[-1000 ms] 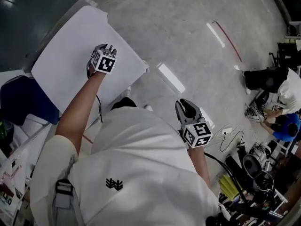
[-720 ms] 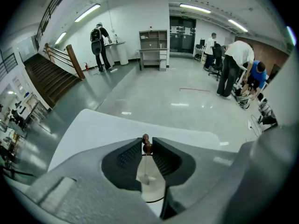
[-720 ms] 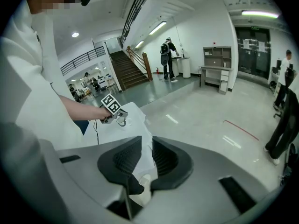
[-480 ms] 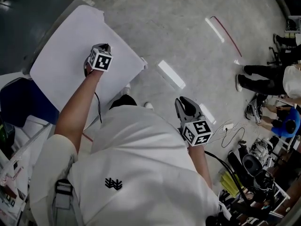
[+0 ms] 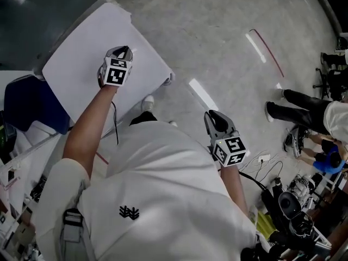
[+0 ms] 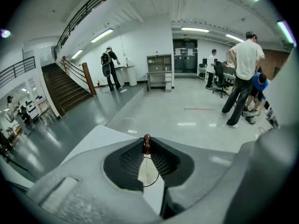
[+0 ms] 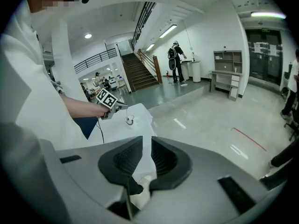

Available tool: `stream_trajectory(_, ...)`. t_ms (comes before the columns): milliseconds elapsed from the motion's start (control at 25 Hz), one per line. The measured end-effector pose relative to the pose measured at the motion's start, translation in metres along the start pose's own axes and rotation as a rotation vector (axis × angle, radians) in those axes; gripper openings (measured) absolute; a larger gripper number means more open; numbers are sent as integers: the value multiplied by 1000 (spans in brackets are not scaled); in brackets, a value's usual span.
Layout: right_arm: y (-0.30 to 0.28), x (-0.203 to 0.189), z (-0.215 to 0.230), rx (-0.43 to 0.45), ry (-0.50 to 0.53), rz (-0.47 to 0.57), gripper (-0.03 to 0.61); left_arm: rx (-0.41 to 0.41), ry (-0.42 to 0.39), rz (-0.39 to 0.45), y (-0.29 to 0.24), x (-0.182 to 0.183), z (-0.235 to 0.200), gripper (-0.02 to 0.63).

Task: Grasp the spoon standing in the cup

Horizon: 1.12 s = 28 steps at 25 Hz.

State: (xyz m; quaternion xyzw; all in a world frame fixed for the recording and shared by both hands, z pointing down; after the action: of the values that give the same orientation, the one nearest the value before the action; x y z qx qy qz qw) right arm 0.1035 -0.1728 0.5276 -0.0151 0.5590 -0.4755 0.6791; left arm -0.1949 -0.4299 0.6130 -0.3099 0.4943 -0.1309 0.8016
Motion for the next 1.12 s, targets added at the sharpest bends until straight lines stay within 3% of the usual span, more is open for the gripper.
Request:
stream_trajectory(240,12,-10,-4,61,41,15,55,73,56,126,62,17,-3,49)
stream_trajectory(400,16,-22,-6,93,55,18,49,86,117,167,99,20,-2,49)
stream_trajectory(720,38,-44,-17,156,103,33,9,55,243,254,194,35,27,49)
stream_trajectory(1120,50,-74,-44,275,145,7,9,-9,292,312,293,28,89,49)
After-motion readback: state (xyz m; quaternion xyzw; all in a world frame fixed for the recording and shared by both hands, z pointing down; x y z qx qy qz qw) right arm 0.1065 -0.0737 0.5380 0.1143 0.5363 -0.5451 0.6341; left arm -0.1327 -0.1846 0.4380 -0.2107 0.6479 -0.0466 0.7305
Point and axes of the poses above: the fingertips, and each gripper's own axes: y backward along the fingers, z to its right, x out of its top, the point moved 1 cm from there along y, backward along the fingers, and after that the axes turned 13 degrees about x, right-handed, at the moved point
